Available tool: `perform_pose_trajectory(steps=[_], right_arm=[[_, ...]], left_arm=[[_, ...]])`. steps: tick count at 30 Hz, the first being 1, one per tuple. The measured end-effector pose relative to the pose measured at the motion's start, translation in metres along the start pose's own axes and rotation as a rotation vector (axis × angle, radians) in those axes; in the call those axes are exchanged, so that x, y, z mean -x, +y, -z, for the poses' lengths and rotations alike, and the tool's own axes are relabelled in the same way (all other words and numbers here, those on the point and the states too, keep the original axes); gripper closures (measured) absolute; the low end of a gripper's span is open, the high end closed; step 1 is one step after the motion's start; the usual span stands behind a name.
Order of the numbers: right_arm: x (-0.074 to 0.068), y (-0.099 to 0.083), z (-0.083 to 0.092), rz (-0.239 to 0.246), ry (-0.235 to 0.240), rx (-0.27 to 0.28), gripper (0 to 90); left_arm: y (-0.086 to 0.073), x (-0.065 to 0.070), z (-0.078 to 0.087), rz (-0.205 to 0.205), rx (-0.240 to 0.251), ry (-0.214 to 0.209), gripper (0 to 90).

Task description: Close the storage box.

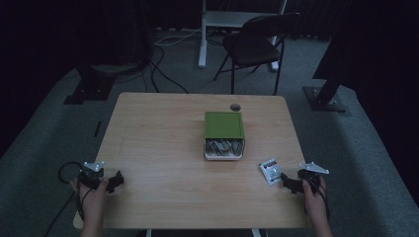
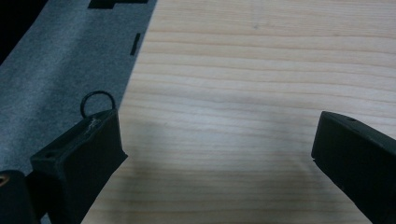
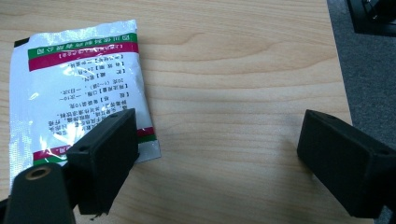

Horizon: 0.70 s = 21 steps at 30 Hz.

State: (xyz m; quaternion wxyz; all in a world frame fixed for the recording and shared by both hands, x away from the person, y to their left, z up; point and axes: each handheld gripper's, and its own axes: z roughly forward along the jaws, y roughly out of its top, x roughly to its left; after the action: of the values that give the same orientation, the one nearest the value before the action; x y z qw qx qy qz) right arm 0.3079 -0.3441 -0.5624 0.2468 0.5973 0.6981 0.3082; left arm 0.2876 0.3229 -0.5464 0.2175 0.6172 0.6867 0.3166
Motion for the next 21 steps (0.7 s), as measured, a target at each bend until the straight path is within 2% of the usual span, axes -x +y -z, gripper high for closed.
perform_pose_trajectory(steps=[5,8,12,14,16,21], right_arm=[[0.0,0.0,0.0,0.0,0.0,0.0,12.1],[0.0,0.0,0.0,-0.001,0.001,0.0,12.1],[0.0,0.0,0.0,0.0,0.0,0.0,12.2],[0.0,0.0,0.0,0.0,-0.001,0.0,12.1],[0.0,0.0,0.0,0.001,-0.001,0.001,12.1],[0.0,0.0,0.0,0.0,0.0,0.001,12.1]], left_arm=[[-0.003,-0.002,0.001,0.012,-0.01,0.005,2.7],[-0.008,-0.004,-0.001,0.017,-0.034,0.01,2.7],[-0.008,-0.004,-0.001,0.023,-0.03,0.007,2.7],[-0.009,-0.003,-0.002,0.035,-0.024,0.0,2.7],[-0.011,-0.003,-0.004,0.081,-0.022,-0.04,2.8],[-0.011,-0.002,-0.004,0.076,-0.02,-0.043,2.6]])
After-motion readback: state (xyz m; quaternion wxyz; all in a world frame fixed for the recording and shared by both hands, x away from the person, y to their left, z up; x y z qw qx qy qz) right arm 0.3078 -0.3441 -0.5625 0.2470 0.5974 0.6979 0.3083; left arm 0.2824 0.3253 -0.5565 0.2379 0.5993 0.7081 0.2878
